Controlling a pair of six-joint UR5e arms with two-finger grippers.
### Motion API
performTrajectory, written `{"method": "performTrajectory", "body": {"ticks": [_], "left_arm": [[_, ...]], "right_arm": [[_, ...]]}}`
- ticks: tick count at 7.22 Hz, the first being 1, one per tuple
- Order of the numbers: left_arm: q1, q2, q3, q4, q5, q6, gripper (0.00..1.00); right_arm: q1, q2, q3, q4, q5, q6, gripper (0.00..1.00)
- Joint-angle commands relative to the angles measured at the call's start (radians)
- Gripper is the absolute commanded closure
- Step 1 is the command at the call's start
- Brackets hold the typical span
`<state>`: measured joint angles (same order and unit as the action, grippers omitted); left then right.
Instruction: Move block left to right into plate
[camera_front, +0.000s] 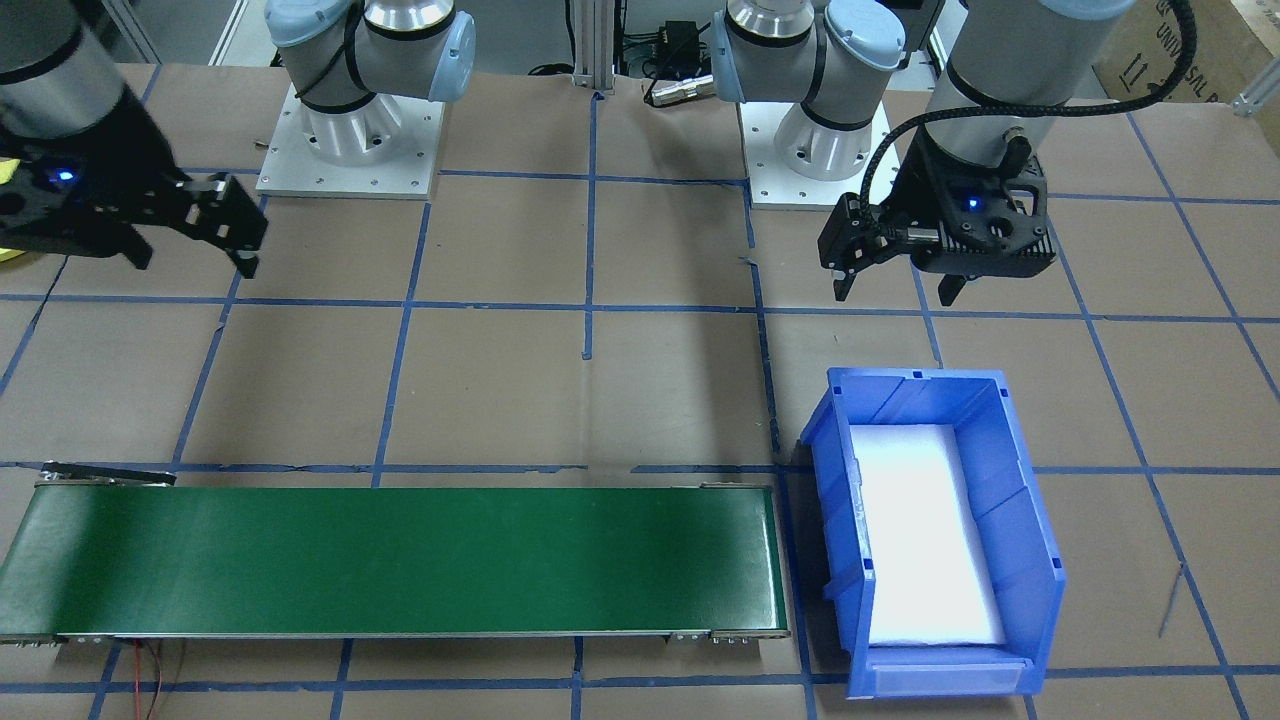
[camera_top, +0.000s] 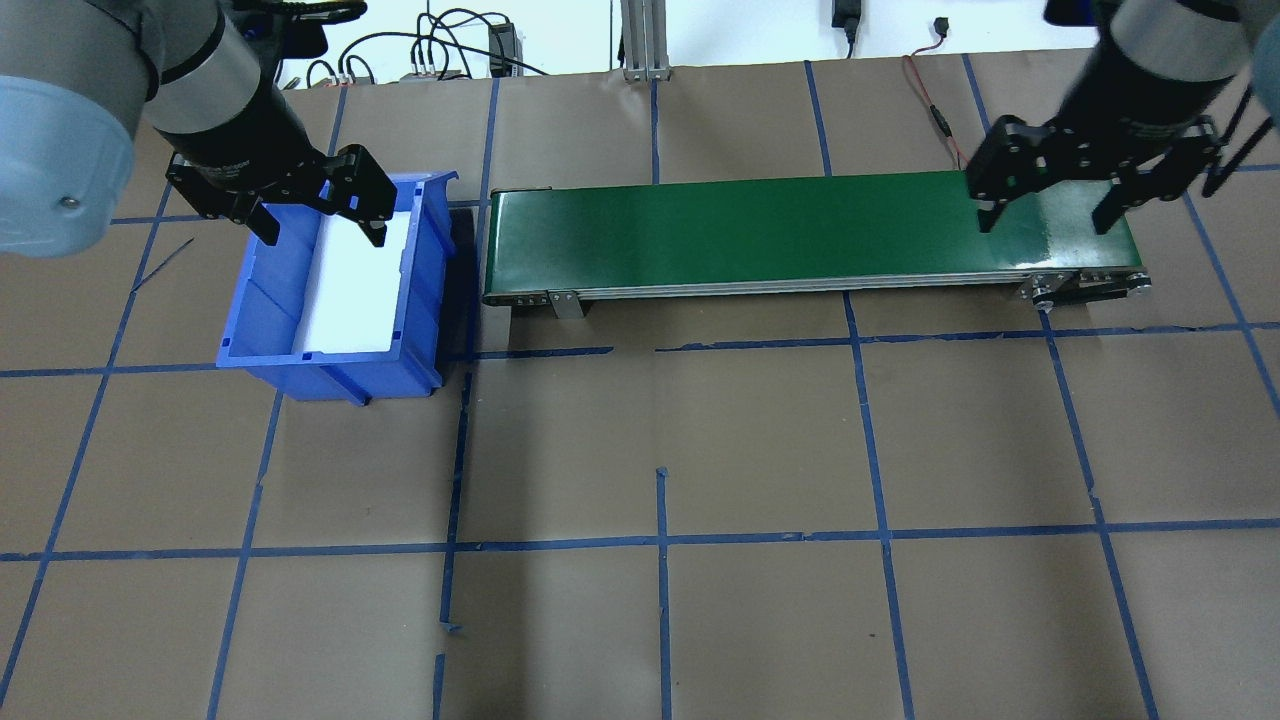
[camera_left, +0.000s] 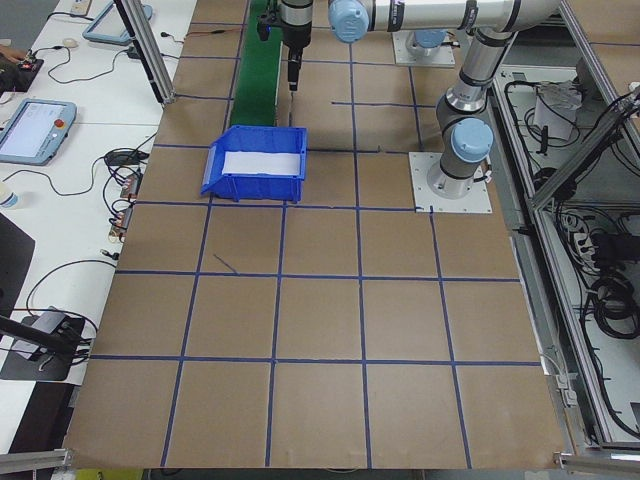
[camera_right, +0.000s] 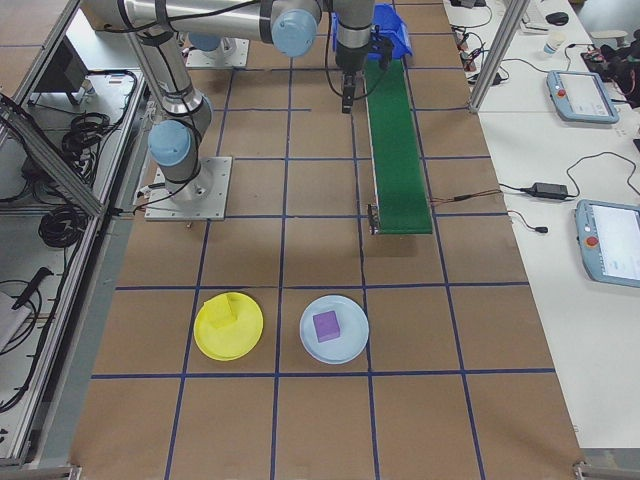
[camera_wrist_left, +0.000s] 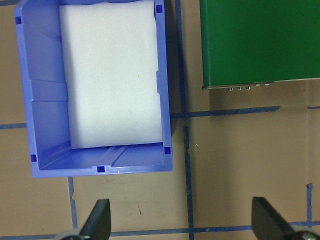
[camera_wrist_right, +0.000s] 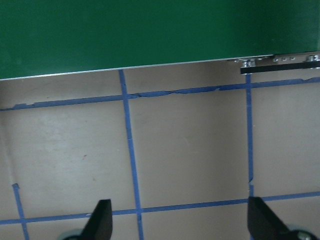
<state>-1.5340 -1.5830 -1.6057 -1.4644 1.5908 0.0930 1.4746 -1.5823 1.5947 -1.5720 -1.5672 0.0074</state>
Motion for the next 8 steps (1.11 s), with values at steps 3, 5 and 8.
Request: {"method": "performTrajectory", "body": {"ticks": [3, 5, 8], "left_arm": [[0.002, 0.001, -0.002, 0.001, 0.000, 0.002, 0.00], [0.002, 0.000, 0.000, 0.001, 0.000, 0.004, 0.00], [0.000, 0.000, -0.002, 0.001, 0.000, 0.004, 0.00]], "right_arm": [[0.148, 0.011, -0.030, -0.014, 0.039, 0.212, 0.04], [0.147, 0.015, -0.032, -0.014, 0.039, 0.212, 0.04], [0.148, 0.015, -0.035, -0.007, 0.039, 0.195, 0.02]]}}
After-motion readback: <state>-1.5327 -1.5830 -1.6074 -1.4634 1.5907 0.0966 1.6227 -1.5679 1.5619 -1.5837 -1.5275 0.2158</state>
